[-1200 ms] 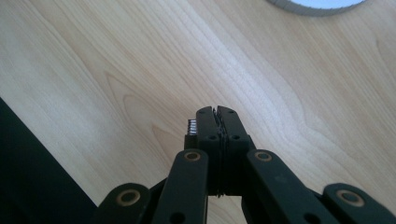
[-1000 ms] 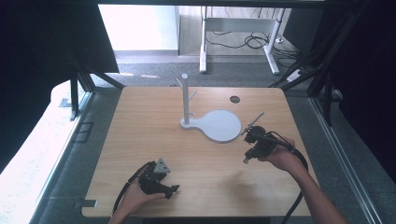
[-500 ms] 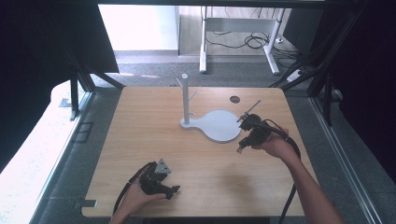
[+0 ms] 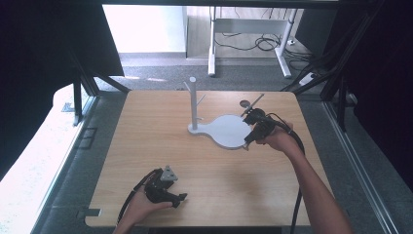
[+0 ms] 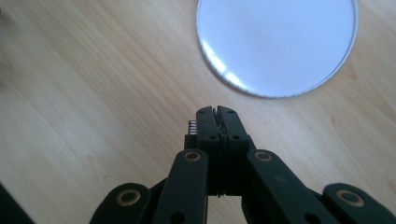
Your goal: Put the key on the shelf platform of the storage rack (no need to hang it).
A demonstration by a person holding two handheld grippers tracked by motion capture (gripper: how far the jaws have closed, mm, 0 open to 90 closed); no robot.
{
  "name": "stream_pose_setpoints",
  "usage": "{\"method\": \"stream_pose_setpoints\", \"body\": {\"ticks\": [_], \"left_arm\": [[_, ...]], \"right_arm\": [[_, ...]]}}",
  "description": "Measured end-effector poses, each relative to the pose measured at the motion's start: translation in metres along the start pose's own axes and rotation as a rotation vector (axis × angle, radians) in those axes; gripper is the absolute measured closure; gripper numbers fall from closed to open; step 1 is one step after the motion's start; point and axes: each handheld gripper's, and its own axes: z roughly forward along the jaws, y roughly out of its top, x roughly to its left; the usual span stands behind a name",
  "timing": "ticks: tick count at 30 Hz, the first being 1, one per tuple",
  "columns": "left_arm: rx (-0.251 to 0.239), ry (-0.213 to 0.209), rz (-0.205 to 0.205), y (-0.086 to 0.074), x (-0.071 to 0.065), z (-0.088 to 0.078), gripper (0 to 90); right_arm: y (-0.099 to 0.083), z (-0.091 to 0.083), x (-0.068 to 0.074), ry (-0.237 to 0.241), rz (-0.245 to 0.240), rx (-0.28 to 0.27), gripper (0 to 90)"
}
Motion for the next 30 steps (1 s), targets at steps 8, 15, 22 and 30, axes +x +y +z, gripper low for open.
{"method": "stream_pose_setpoints", "body": {"ticks": [8, 15, 22, 30], "left_arm": [[-0.002, -0.003, -0.002, 0.000, 0.001, -0.001, 20.4], [-0.008, -0.001, -0.003, 0.000, 0.003, -0.003, 20.4], [-0.007, 0.001, -0.003, -0.001, 0.004, -0.004, 20.4], [-0.012, 0.002, -0.006, -0.001, 0.005, -0.006, 20.4]], "right_arm": [[0.024, 0.006, -0.004, -0.019, -0.003, -0.013, 89.6], [0.041, 0.013, -0.007, -0.013, 0.003, -0.014, 89.6], [0.055, 0.022, -0.013, -0.022, 0.002, -0.015, 89.6], [0.066, 0.032, -0.021, -0.019, 0.021, -0.012, 89.6]]}}
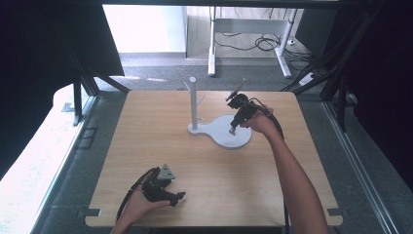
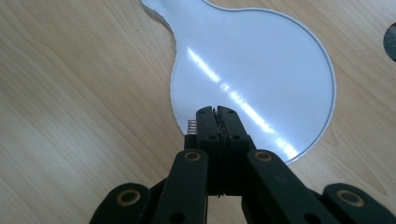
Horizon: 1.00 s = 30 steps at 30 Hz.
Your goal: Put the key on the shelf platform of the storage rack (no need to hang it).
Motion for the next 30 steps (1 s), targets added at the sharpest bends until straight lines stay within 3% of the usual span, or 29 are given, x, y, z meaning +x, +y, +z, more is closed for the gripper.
{"method": "stream_pose_setpoints", "body": {"ticks": [17, 30], "left_arm": [[0.004, 0.014, -0.007, -0.001, 0.001, 0.000, 20.4], [0.005, 0.010, -0.008, -0.001, 0.000, 0.001, 20.4]], "right_arm": [[0.016, 0.032, -0.022, -0.013, 0.041, 0.004, 89.6], [0.015, 0.064, -0.027, -0.039, 0.061, 0.022, 89.3]]}}
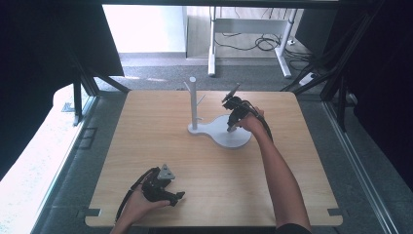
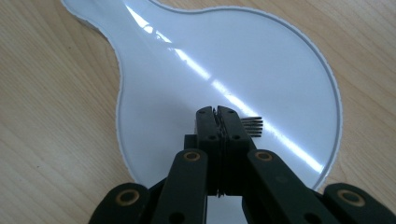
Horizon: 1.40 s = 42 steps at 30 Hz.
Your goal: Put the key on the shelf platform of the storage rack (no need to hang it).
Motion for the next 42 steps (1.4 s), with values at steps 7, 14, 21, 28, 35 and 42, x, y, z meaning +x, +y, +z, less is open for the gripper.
{"method": "stream_pose_setpoints", "body": {"ticks": [7, 14, 21, 28, 35, 42], "left_arm": [[0.005, -0.003, 0.009, 0.000, 0.000, 0.002, 20.4], [0.006, -0.003, 0.000, -0.001, 0.001, 0.002, 20.4], [0.008, 0.005, 0.008, 0.000, 0.000, 0.002, 20.4], [0.012, 0.008, 0.007, 0.000, 0.000, 0.003, 20.4], [0.012, 0.018, -0.008, -0.002, 0.003, 0.003, 20.4], [0.019, 0.018, -0.007, -0.002, 0.002, 0.005, 20.4]], "right_arm": [[-0.005, 0.013, 0.000, -0.010, 0.005, 0.001, 88.2], [-0.010, 0.001, 0.001, -0.050, -0.018, -0.038, 71.8], [-0.028, -0.021, 0.007, -0.061, -0.047, -0.100, 55.6], [-0.059, -0.038, 0.010, -0.052, -0.062, -0.167, 49.2], [-0.099, -0.052, 0.013, -0.023, -0.051, -0.212, 47.5], [-0.146, -0.055, 0.018, -0.015, -0.049, -0.241, 46.8]]}}
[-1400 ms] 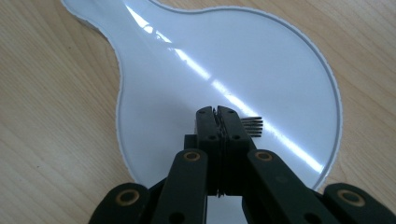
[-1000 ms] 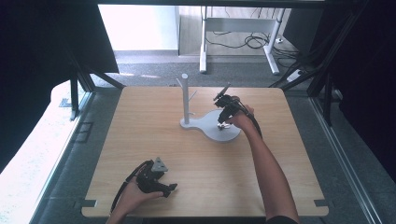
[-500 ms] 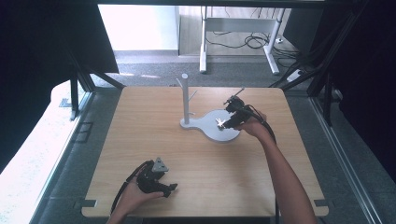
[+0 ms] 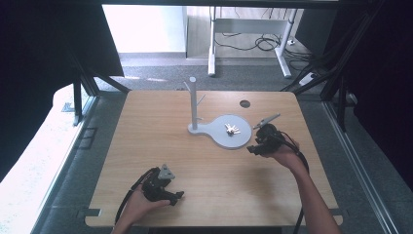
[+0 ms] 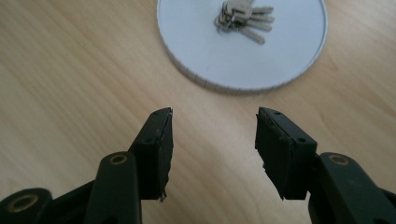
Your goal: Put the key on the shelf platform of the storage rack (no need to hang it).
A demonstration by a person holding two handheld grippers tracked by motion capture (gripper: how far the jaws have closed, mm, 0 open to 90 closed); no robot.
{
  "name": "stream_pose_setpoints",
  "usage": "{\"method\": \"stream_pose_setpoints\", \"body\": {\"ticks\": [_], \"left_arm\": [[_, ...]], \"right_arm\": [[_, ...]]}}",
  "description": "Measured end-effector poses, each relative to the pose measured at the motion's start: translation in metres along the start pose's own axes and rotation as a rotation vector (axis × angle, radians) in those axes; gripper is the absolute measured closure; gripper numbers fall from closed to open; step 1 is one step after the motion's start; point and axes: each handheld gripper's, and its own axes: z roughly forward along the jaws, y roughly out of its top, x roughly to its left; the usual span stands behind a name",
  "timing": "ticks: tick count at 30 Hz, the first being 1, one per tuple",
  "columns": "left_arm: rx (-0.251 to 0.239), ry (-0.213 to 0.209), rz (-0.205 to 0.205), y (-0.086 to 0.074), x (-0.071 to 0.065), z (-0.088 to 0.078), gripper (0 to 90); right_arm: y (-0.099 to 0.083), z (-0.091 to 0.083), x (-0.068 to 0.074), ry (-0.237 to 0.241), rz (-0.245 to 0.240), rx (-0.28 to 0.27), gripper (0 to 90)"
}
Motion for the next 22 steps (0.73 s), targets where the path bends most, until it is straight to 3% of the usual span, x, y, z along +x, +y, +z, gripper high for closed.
{"method": "stream_pose_setpoints", "body": {"ticks": [12, 18, 20, 22], "left_arm": [[0.001, -0.004, -0.005, 0.001, -0.002, 0.001, 20.5], [0.003, -0.011, -0.005, 0.001, -0.003, 0.003, 20.4], [0.004, -0.010, -0.007, 0.001, -0.002, 0.003, 20.4], [0.004, -0.008, -0.008, 0.000, -0.001, 0.003, 20.5]], "right_arm": [[-0.079, -0.016, 0.014, -0.010, 0.062, -0.042, 46.8], [-0.098, -0.003, 0.019, 0.002, 0.107, -0.066, 47.5], [-0.099, 0.000, 0.018, -0.009, 0.098, -0.051, 46.9], [-0.100, -0.001, 0.017, -0.021, 0.117, -0.070, 48.0]]}}
